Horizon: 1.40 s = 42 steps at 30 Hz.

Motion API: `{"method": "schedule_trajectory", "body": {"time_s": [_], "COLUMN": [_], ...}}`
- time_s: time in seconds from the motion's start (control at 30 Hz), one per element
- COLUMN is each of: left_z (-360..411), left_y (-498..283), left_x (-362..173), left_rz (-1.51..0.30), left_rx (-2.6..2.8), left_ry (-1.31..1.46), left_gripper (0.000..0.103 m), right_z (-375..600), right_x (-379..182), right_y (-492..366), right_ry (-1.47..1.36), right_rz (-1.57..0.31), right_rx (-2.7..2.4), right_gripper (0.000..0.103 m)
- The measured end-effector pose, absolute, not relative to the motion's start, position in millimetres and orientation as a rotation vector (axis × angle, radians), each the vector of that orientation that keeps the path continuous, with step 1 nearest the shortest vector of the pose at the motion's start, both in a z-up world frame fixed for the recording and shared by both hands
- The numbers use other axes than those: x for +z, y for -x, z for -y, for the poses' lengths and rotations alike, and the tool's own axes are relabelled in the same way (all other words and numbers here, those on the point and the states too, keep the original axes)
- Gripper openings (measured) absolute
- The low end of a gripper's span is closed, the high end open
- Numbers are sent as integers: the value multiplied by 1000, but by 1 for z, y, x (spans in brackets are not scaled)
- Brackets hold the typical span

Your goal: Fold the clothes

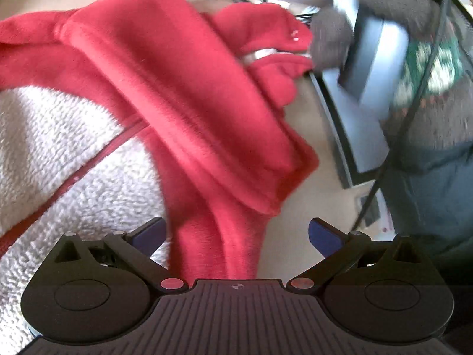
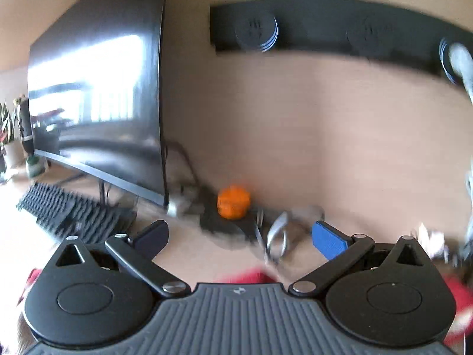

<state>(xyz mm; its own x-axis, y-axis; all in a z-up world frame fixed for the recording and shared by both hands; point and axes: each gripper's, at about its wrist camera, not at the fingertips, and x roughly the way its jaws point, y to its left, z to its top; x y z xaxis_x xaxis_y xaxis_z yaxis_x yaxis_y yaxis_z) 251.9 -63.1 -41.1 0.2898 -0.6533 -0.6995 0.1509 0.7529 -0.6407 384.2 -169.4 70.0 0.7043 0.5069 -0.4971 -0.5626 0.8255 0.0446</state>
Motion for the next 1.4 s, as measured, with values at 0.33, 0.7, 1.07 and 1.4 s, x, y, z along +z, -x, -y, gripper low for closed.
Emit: {"method": "schedule_trajectory", "body": {"time_s": [0.33,0.7,1.07,1.4], "left_z": [29,-22,-22,5], "left_y": [-264,-244,-248,-237], "left_x": [-16,31,-27,-48], "left_rz": [-972,-977,-1073,-1053], "left_rx": [-389,-259,-298,-341], "left_ry": [166,263,171,46], "left_gripper": [103,103,103,103], "right_z": [277,330,306,173], "right_x": [19,-29,12,157], "right_y": [-400,-499,-534,-456], "right_ry": [-177,-372,-293,273], "right_rz": [-667,-754,-592,-262], "right_rx": [283,82,217,569], "right_gripper": [103,103,103,103]}}
